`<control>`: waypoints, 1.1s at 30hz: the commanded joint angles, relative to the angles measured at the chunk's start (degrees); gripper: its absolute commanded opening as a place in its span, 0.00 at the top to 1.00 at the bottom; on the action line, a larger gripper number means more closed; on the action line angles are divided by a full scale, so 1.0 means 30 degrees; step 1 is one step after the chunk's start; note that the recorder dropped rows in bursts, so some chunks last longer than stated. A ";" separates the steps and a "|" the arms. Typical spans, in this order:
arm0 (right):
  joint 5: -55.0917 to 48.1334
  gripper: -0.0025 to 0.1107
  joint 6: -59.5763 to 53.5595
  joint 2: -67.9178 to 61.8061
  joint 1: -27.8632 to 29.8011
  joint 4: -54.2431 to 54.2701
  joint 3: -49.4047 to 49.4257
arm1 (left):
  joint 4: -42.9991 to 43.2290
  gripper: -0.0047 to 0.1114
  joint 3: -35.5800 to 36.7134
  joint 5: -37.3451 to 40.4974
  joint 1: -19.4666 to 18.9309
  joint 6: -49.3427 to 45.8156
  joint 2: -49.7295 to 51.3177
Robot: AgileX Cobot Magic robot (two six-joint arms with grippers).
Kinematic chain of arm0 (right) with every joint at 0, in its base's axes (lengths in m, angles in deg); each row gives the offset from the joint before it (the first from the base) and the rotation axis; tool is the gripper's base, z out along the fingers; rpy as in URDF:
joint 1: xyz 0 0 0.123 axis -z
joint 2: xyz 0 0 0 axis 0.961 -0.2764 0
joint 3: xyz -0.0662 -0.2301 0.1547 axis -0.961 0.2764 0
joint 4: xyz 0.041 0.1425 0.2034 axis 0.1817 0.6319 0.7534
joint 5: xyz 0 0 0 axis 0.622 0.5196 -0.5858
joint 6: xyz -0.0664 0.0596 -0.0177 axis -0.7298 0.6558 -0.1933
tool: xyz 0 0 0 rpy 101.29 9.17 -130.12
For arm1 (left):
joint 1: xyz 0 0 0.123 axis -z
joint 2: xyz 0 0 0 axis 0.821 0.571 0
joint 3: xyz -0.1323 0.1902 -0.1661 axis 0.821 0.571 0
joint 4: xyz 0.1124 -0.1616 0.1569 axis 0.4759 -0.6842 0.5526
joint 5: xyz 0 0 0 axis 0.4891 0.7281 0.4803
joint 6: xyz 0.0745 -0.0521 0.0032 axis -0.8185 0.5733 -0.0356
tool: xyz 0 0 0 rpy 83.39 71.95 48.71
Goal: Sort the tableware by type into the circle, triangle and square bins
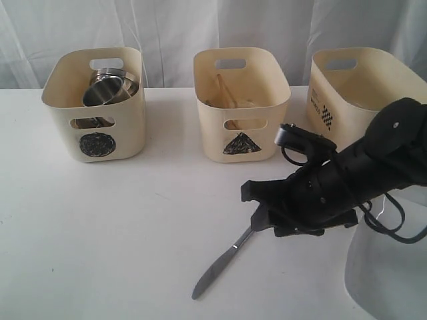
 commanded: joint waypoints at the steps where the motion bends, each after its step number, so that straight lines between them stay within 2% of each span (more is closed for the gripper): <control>1: -0.0832 0.63 -0.1897 -0.0016 -0.0068 0.3771 0.0174 | -0.0044 0.96 0.0054 0.0026 -0.0016 0.0176 -0.0087; 3: -0.1716 0.63 -0.5494 -0.0094 -0.0617 0.6327 0.0174 | -0.0044 0.96 0.0054 0.0026 -0.0016 0.0176 -0.0087; 5: -0.2696 0.63 -1.0801 -0.0256 -0.1398 0.7755 -0.0040 | -0.0044 0.96 0.0054 0.0026 -0.0016 0.0176 -0.0087; 7: -0.3553 0.63 -1.4848 -0.0256 -0.1768 0.7802 -0.0498 | -0.0044 0.96 0.0054 0.0026 -0.0016 0.0176 -0.0087; 10: -0.6262 0.63 -1.8197 -0.0144 -0.1768 0.7637 -0.1275 | -0.0044 0.96 0.0054 0.0026 -0.0016 0.0176 -0.0087; 14: -0.7548 0.63 -2.0777 0.0219 -0.1768 0.8946 -0.1994 | -0.0044 0.96 0.0054 0.0026 -0.0016 0.0176 -0.0087; 20: -0.7832 0.63 -2.0777 0.0309 -0.1768 1.5170 -0.2179 | -0.0044 0.96 0.0054 0.0026 -0.0016 0.0176 -0.0087; 23: -0.7552 0.63 -2.1318 0.0309 -0.1768 1.6047 -0.2397 | -0.0044 0.96 0.0054 0.0026 -0.0016 0.0176 -0.0087; 26: -0.7225 0.63 -2.1780 0.0309 -0.1768 1.2737 -0.3250 | -0.0044 0.96 0.0054 0.0026 -0.0016 0.0176 -0.0087; 28: -0.7333 0.63 -2.1611 0.0268 -0.1768 0.7646 -0.4221 | -0.0044 0.96 0.0054 0.0026 -0.0016 0.0176 -0.0087; 30: -0.6805 0.63 -1.9918 0.0189 -0.1768 0.1940 -0.5397 | -0.0044 0.96 0.0054 0.0026 -0.0016 0.0176 -0.0087; 33: -0.5831 0.63 -1.7354 -0.0072 -0.1768 -0.4073 -0.6554 | -0.0044 0.96 0.0054 0.0026 -0.0016 0.0176 -0.0087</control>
